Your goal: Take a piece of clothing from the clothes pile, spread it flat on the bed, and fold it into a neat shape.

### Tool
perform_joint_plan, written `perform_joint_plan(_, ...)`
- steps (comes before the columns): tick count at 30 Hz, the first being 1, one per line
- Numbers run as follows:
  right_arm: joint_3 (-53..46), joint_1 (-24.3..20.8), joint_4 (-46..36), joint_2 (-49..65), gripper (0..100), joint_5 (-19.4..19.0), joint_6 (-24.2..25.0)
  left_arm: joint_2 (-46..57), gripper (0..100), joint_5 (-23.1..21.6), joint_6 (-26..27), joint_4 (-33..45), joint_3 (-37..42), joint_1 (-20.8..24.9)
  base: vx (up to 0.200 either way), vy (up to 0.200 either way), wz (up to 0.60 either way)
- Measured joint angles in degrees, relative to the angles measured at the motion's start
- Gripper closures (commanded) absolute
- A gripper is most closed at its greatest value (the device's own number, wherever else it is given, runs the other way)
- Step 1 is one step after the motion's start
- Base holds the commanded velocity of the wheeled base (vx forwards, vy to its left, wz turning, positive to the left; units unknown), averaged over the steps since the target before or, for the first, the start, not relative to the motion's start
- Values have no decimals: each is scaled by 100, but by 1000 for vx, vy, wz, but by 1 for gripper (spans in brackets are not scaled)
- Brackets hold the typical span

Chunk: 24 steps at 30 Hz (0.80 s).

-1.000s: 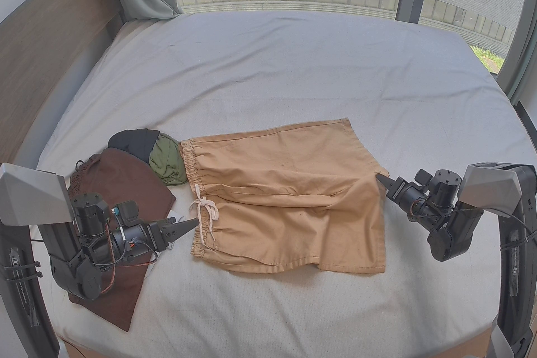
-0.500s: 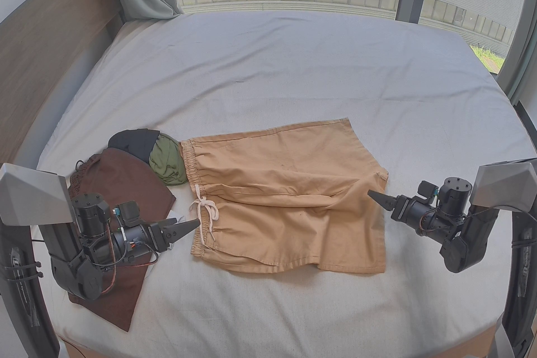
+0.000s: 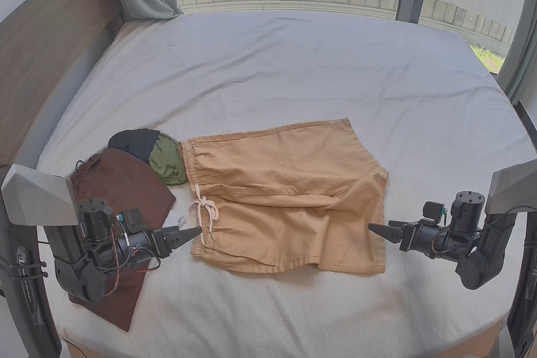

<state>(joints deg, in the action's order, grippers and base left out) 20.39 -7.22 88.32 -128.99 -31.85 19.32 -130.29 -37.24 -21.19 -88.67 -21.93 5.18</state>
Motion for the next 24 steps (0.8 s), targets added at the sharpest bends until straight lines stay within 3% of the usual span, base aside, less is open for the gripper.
perform_joint_plan(24, -45, -182, 6, 138, 0, 33, -94, -964, 0, 155, -45, -1, -358, 151, 0, 0, 0)
